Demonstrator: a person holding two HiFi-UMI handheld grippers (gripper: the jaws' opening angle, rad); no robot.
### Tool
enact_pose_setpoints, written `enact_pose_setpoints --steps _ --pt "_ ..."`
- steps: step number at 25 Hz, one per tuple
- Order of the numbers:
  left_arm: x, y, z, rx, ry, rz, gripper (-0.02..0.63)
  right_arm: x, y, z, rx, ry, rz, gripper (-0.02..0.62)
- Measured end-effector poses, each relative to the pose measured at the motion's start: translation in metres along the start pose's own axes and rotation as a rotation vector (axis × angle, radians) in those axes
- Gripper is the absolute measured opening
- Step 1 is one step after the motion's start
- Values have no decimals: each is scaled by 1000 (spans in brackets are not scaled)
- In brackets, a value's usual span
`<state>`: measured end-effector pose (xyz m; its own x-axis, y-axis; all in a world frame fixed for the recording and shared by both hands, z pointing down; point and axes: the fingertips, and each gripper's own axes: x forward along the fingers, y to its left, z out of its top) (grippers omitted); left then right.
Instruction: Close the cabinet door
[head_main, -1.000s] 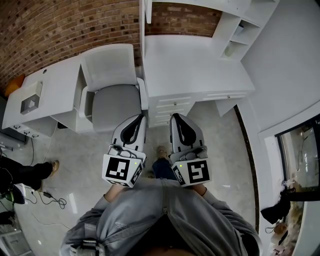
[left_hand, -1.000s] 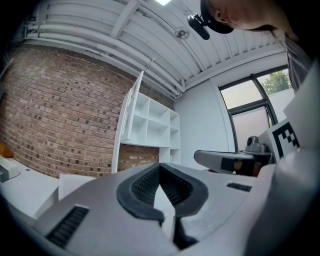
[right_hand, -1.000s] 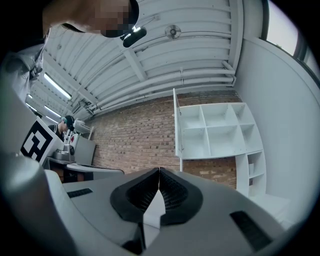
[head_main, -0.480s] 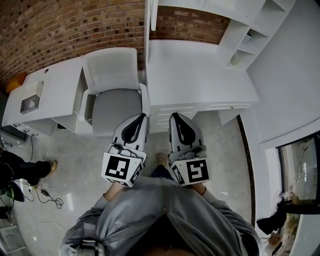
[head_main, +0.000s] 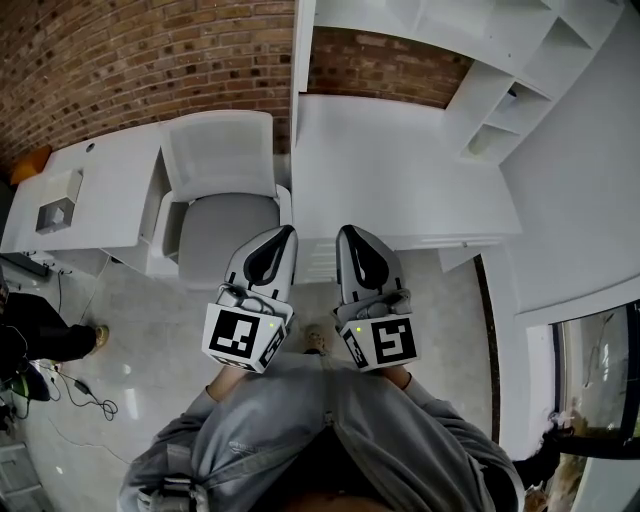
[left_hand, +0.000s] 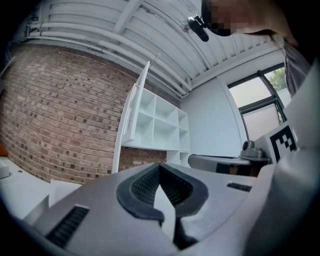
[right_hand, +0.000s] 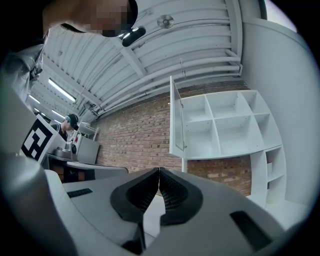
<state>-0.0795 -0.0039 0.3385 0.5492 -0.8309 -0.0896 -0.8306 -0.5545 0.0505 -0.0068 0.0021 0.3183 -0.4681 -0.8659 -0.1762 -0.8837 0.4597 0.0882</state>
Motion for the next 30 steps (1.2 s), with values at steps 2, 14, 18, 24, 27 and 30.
enact_pose_setpoints --steps 2,14,18,24,27,30 --pt "13 3 1 -1 -3 5 6 10 -10 -1 4 3 11 28" --pt "66 16 7 17 -17 72 6 55 -50 -8 25 -9 97 28" --pt "75 17 0 13 -13 97 6 64 -58 -15 36 -11 132 28" --pt "78 25 -7 8 -2 117 6 70 -55 -25 51 -3 154 28" --pt "80 30 -9 6 2 119 6 73 -55 -30 55 4 150 28" --pt "83 36 -12 7 9 114 6 78 -56 -34 56 8 139 28"
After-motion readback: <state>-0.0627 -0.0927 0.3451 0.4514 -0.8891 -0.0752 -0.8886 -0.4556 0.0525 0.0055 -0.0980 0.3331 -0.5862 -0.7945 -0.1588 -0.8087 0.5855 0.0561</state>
